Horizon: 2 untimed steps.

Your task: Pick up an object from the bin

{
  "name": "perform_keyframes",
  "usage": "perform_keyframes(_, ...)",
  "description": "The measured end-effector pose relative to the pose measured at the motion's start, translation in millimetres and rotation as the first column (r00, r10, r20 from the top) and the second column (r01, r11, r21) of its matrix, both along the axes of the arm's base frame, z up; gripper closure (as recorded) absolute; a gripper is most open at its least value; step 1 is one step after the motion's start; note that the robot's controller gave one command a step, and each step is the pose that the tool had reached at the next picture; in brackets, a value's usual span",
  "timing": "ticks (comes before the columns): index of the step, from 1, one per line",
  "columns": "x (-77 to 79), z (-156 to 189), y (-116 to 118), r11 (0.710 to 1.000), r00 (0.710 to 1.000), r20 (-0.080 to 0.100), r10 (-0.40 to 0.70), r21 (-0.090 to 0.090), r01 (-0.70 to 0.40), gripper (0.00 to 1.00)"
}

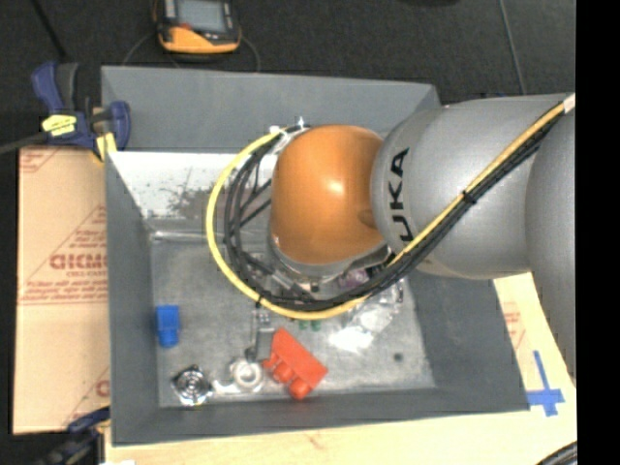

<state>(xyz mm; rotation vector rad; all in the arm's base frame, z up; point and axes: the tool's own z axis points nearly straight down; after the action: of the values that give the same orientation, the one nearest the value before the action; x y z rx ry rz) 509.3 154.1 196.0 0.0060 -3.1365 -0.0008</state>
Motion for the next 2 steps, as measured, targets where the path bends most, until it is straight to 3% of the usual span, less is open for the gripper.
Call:
perform_keyframes(1, -25.9, -129.0, -0.3, 0.996, 0.996, 0.000, -0.087, -0.001, 0.087, 0.00)
perform_keyframes(2, -23.1, -123.0, 1.5, 0.996, 0.996, 0.008, -0.090, 0.004, 0.090, 1.00)
